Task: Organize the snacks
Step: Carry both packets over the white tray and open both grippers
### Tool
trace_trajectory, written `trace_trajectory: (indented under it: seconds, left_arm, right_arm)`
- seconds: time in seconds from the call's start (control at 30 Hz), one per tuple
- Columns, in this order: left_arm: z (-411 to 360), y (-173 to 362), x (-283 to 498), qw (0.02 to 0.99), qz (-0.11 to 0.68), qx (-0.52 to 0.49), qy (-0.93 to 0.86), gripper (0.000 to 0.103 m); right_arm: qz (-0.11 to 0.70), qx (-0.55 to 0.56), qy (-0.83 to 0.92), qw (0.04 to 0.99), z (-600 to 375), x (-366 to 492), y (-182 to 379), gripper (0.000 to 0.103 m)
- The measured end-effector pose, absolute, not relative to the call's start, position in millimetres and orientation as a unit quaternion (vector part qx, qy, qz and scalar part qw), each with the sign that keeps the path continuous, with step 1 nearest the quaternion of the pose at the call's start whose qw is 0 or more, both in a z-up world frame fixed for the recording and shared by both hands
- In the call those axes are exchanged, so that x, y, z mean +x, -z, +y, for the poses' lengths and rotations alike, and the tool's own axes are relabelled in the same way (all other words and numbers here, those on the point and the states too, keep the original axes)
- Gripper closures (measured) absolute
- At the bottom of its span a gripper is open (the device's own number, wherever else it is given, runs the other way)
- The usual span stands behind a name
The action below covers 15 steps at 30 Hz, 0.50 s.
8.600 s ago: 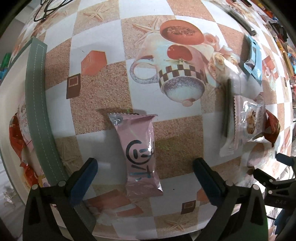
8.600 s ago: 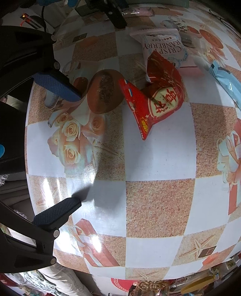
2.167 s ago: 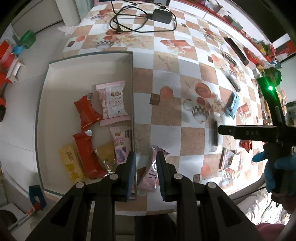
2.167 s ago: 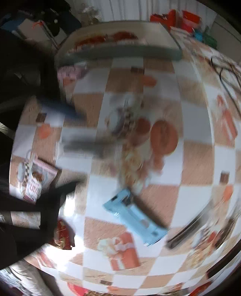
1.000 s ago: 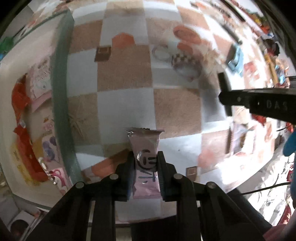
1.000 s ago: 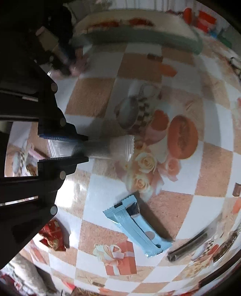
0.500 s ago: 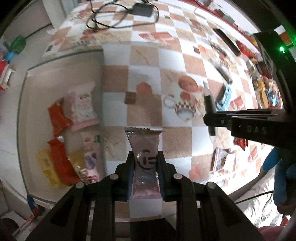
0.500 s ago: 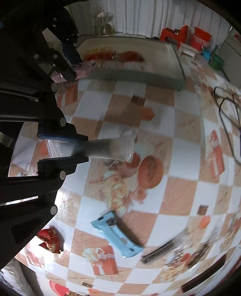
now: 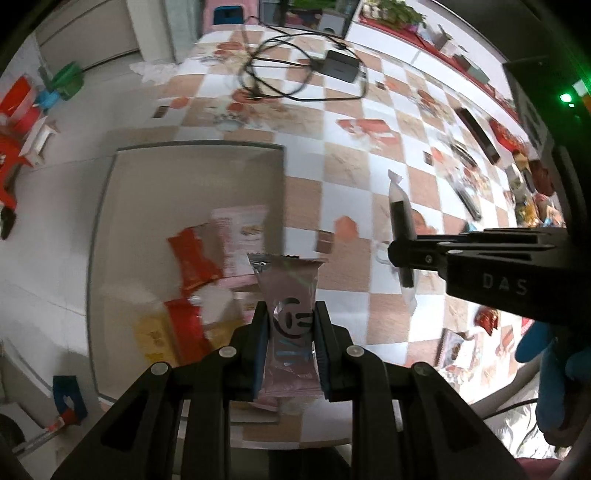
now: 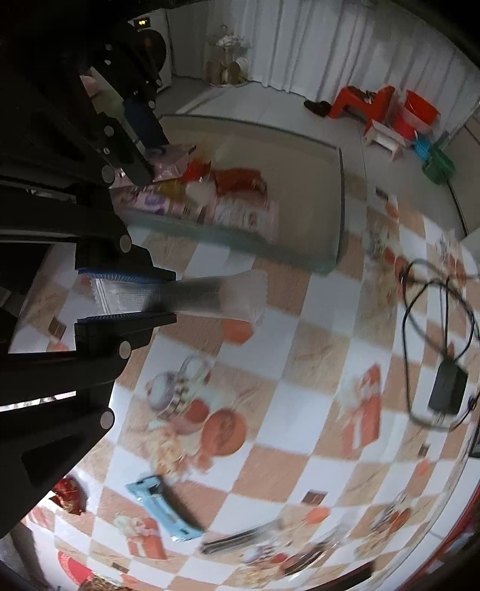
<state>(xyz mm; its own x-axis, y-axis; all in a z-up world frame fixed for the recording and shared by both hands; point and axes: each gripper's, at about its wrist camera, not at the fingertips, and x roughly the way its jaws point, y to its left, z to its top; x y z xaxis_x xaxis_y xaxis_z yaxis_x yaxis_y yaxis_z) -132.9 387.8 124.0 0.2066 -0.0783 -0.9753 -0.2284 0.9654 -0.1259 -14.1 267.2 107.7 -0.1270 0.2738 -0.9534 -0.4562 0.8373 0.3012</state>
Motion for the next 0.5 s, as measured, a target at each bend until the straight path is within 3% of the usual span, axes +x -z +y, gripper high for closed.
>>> trace_trajectory:
  seconds: [0.5]
  left_arm:
    - [459.4,-95.8,-161.1,0.741,0.641,-0.158,-0.125,0.078]
  right_arm:
    - [0.701,-0.081,-0.340,0.621,357.5,-33.0,-96.7,0.088]
